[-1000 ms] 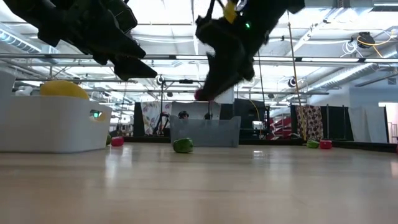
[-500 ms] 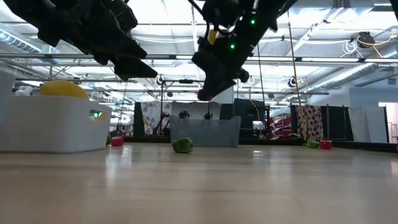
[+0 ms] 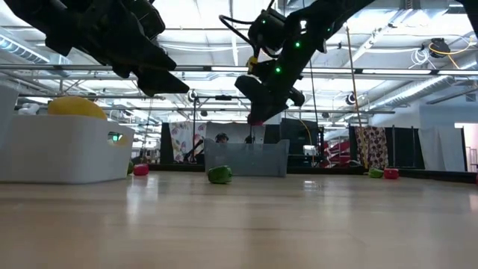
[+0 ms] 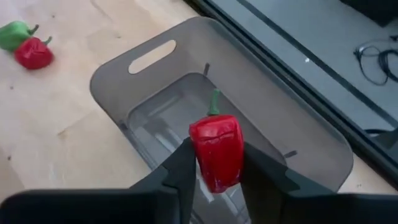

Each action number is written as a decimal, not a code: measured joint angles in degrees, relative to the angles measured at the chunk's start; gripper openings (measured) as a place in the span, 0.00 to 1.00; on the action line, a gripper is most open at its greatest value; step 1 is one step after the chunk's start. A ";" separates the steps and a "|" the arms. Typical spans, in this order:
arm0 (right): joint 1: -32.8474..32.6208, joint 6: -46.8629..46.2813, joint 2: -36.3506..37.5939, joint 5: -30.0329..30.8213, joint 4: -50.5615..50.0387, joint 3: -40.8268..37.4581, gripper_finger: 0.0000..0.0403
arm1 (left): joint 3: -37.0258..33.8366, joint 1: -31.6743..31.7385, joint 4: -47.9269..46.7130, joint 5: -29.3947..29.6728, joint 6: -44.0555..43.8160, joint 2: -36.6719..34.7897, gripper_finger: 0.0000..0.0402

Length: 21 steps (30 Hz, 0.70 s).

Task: Sort produce into baskets
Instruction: Put the red chili pepper into the black transparent bin

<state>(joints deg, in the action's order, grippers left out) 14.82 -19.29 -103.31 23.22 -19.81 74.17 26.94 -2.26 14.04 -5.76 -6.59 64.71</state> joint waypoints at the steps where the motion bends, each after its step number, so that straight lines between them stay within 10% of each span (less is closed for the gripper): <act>1: 0.39 -0.36 0.00 -0.81 -0.04 0.00 0.29 | 0.00 0.00 0.00 0.00 0.00 0.00 0.85; 13: 2.04 -4.06 0.66 -7.88 -5.43 2.37 0.50 | 0.00 0.00 0.02 0.00 0.00 0.00 0.85; 21: 1.10 -7.12 1.09 -19.78 -35.06 15.86 0.52 | 0.00 -0.02 0.00 0.00 0.00 0.00 0.85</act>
<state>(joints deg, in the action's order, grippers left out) 15.93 -26.41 -102.21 3.44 -54.87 90.03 26.94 -2.28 14.04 -5.76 -6.59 64.71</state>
